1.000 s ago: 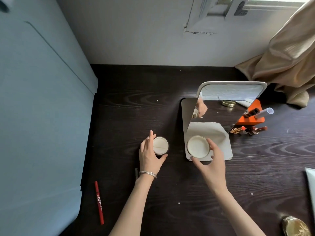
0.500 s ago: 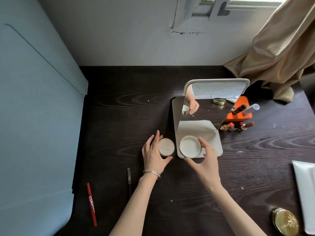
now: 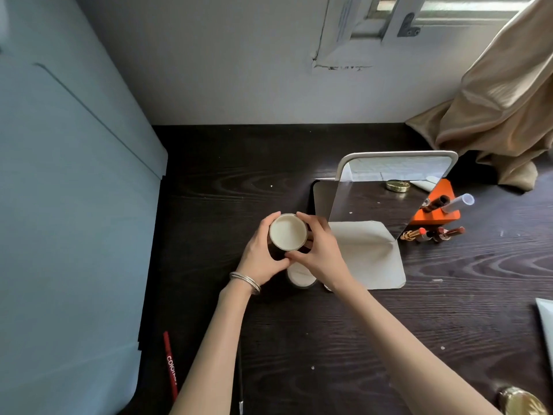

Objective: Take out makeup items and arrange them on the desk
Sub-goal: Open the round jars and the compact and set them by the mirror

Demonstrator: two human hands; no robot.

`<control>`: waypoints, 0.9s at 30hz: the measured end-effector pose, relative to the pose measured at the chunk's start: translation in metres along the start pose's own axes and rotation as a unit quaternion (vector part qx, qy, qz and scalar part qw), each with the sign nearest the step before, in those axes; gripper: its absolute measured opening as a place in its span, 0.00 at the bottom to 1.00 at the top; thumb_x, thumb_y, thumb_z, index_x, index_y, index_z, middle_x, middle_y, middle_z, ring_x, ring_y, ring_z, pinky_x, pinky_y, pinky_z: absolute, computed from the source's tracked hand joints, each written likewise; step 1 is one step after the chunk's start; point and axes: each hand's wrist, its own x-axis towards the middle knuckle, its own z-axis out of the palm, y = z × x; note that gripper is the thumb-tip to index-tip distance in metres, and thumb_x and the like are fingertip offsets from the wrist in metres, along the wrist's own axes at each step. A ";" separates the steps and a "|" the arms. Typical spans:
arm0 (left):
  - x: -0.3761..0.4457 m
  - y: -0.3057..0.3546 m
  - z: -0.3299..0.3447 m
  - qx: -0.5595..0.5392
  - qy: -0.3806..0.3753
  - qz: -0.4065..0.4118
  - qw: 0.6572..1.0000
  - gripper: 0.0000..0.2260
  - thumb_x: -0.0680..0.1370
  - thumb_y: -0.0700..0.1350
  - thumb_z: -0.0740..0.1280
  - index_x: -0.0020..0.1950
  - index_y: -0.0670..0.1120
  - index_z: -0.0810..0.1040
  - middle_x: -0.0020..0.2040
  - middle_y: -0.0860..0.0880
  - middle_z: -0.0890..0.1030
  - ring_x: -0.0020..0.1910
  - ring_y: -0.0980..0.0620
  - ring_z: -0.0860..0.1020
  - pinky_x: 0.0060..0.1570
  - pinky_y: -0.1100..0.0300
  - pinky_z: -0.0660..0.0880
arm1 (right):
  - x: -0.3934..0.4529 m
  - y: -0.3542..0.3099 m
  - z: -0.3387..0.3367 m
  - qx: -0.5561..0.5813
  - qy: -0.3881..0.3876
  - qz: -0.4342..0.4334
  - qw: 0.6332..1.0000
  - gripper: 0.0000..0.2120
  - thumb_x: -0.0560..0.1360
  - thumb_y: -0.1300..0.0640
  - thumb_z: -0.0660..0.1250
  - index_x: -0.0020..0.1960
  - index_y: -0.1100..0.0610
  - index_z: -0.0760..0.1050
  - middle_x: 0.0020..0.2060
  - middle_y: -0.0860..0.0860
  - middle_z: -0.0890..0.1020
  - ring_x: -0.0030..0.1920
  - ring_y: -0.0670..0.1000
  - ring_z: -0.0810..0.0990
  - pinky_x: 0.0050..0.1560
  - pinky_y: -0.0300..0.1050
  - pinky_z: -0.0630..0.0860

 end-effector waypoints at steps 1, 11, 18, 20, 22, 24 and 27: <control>0.005 -0.002 -0.001 -0.002 -0.011 -0.004 1.000 0.38 0.65 0.39 0.76 0.70 0.53 0.63 0.66 0.54 0.71 0.65 0.56 0.70 0.65 0.61 0.67 | 0.003 0.002 0.000 -0.008 -0.005 0.018 1.000 0.37 0.64 0.63 0.75 0.70 0.56 0.66 0.62 0.52 0.71 0.63 0.51 0.72 0.64 0.47 0.72; 0.035 -0.020 0.013 0.007 0.061 -0.045 0.997 0.31 0.62 0.41 0.78 0.62 0.51 0.70 0.60 0.51 0.74 0.63 0.52 0.69 0.60 0.60 0.67 | 0.001 0.007 -0.001 0.088 -0.069 0.119 0.987 0.37 0.72 0.67 0.64 0.76 0.53 0.53 0.73 0.46 0.63 0.70 0.47 0.66 0.67 0.36 0.65; 0.042 -0.021 0.022 0.155 0.055 -0.035 0.986 0.33 0.62 0.47 0.78 0.64 0.55 0.71 0.69 0.57 0.68 0.72 0.52 0.58 0.68 0.51 0.60 | -0.030 0.017 -0.016 0.000 -0.010 0.106 0.994 0.27 0.73 0.68 0.62 0.71 0.58 0.65 0.63 0.49 0.74 0.64 0.47 0.71 0.61 0.32 0.64; 0.043 -0.021 0.026 0.195 0.058 -0.031 0.979 0.32 0.62 0.49 0.78 0.64 0.56 0.71 0.70 0.57 0.66 0.71 0.52 0.57 0.66 0.51 0.60 | -0.035 0.020 -0.018 -0.005 -0.013 0.126 0.992 0.26 0.74 0.68 0.61 0.71 0.60 0.65 0.65 0.52 0.74 0.66 0.50 0.71 0.63 0.34 0.63; 0.042 -0.020 0.030 0.222 0.059 -0.037 0.973 0.31 0.63 0.51 0.77 0.65 0.58 0.71 0.71 0.56 0.64 0.72 0.51 0.56 0.65 0.50 0.60 | -0.037 0.022 -0.018 -0.010 -0.017 0.135 0.991 0.26 0.74 0.68 0.61 0.71 0.60 0.65 0.67 0.53 0.73 0.67 0.51 0.70 0.65 0.36 0.64; 0.042 -0.020 0.032 0.234 0.058 -0.041 0.970 0.31 0.64 0.51 0.76 0.65 0.59 0.70 0.72 0.56 0.62 0.72 0.51 0.55 0.65 0.50 0.60 | -0.038 0.022 -0.018 -0.013 -0.022 0.136 0.990 0.26 0.74 0.67 0.60 0.72 0.59 0.65 0.68 0.52 0.72 0.68 0.50 0.70 0.66 0.36 0.64; 0.042 -0.019 0.032 0.240 0.050 -0.045 0.968 0.31 0.65 0.51 0.75 0.66 0.59 0.69 0.73 0.55 0.60 0.72 0.51 0.54 0.66 0.49 0.59 | -0.036 0.023 -0.018 -0.015 -0.026 0.138 0.990 0.26 0.74 0.67 0.60 0.71 0.59 0.65 0.68 0.52 0.72 0.68 0.50 0.69 0.66 0.36 0.63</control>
